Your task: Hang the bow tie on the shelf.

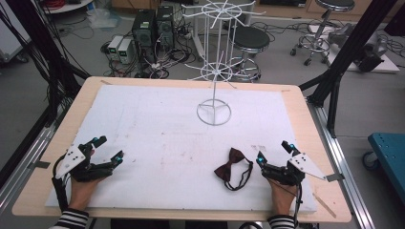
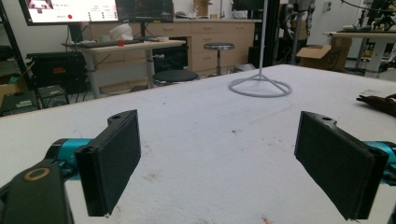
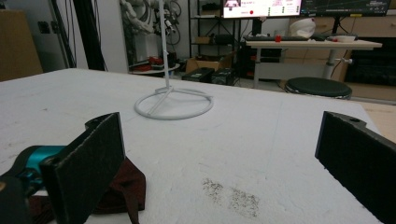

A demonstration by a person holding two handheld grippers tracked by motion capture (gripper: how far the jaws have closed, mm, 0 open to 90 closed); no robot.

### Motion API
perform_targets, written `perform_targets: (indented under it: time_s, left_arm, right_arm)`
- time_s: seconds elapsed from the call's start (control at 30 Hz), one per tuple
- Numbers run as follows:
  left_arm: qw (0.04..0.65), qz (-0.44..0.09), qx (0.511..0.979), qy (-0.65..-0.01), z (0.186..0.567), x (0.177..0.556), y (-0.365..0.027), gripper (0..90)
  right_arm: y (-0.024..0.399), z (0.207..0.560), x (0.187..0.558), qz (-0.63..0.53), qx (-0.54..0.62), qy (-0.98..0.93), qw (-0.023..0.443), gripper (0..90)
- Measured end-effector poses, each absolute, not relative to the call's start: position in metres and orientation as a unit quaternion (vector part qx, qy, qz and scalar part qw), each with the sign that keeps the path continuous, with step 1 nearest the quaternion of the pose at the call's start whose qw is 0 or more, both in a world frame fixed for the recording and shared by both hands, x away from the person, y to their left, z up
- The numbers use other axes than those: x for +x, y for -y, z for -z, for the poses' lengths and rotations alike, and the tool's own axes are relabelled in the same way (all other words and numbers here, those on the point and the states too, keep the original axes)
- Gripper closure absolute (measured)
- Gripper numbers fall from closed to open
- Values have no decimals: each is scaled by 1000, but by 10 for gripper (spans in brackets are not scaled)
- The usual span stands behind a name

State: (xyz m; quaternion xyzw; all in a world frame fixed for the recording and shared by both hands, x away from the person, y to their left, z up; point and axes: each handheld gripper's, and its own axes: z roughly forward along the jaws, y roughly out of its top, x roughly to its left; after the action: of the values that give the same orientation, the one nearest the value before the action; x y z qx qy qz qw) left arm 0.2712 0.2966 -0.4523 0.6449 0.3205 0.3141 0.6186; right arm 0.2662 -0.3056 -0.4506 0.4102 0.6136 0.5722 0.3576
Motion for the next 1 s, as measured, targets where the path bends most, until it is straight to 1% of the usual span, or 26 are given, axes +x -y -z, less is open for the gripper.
perform_targets:
  time_s: [0.2,0.23,0.33,0.47,0.6,0.87,1.0]
  left_arm:
    - [618,-316,639,-331,452,271,-297,163]
    - [620,-315,638,-331,453,272,-298,143]
    - [625,-314,633,-333,453,271,-298,143]
    - [625,-313,629,-340,453,271,-299,143]
    - [628,-309,626,-344,453,272,-301,143]
    - [628,-310,628,-340,453,272,-300,143]
    - [628,-310,628,-339,453,272,-300,143]
  right_arm:
    - [307,451,267,-576,411,-610,355,7]
    - [307,451,267,-578,414,-609,351,7]
    - [308,450,267,-577,414,-608,354,7]
    - [308,450,267,-578,413,-613,346,7]
    - [309,445,265,-583,393,-618,352,8]
    - [316,419,264,-606,364,-627,329,7]
    - [318,406,269,-605,347,-648,306,7]
